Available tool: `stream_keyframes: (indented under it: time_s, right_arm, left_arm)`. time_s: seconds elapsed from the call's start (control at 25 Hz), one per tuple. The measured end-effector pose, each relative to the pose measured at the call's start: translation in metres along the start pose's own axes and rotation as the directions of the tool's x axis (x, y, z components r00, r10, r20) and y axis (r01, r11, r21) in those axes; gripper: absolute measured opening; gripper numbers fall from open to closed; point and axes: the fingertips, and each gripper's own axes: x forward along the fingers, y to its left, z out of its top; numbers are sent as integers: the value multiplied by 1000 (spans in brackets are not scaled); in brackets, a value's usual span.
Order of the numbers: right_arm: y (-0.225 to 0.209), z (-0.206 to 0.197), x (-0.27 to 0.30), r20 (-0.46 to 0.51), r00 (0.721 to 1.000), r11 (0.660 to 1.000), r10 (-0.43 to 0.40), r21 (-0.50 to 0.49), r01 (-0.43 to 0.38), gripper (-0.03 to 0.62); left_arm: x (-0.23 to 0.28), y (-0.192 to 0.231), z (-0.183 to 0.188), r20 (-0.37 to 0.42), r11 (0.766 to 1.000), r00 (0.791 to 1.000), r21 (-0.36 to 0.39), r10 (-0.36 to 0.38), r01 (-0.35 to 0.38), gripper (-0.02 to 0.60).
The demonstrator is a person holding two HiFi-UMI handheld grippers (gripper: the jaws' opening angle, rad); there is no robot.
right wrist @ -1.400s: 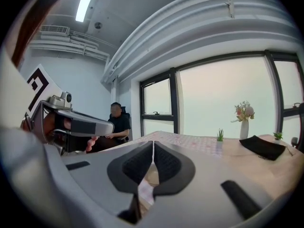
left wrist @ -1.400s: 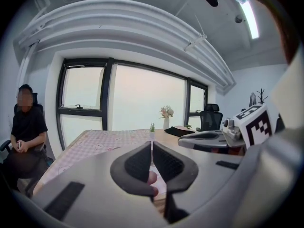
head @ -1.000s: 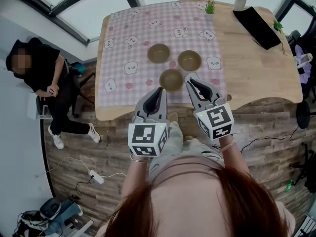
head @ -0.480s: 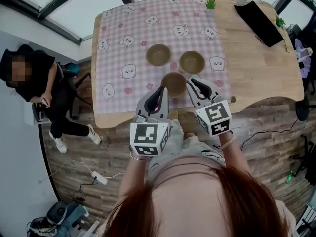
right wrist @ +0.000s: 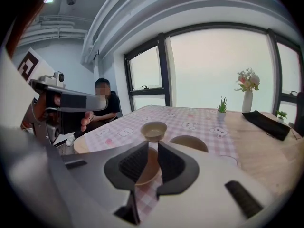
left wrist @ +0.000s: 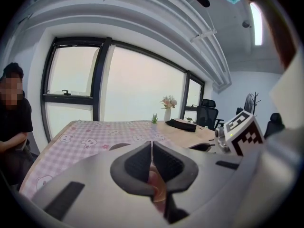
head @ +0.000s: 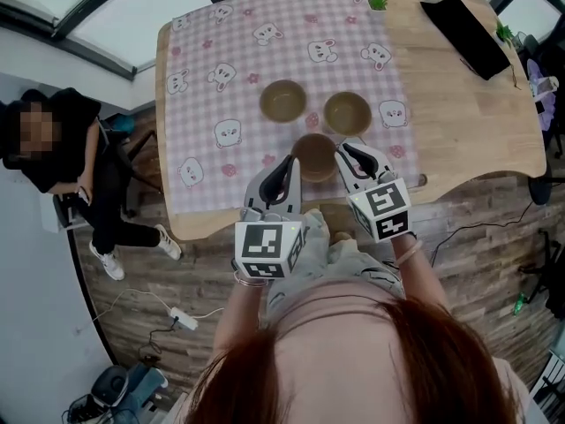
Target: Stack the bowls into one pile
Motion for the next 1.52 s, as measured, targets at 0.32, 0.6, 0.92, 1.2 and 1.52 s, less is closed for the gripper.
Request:
stream_keyframes:
  time_s: [0.32, 0.6, 0.92, 1.2, 1.52]
  right_arm:
    - [-6, -22, 23, -66, 998, 999, -14, 36, 16, 63]
    - [-11, -43, 42, -129, 991, 997, -29, 62, 37, 67]
    - [-15, -60, 58, -190, 980, 993, -55, 94, 73, 77]
    - [-9, -75, 67, -240, 970, 990, -47, 117, 77, 67]
    - [-2, -75, 65, -253, 966, 988, -56, 124, 90, 32]
  left_arm:
    - [17, 16, -9, -22, 1000, 1000, -14, -17, 17, 15]
    - [28, 29, -15, -45, 999, 998, -26, -32, 31, 15]
    - [36, 41, -22, -66, 998, 997, -37, -49, 46, 15]
    - [38, 51, -24, -74, 997, 995, -49, -62, 58, 15]
    - [35, 60, -22, -67, 996, 995, -56, -72, 68, 15]
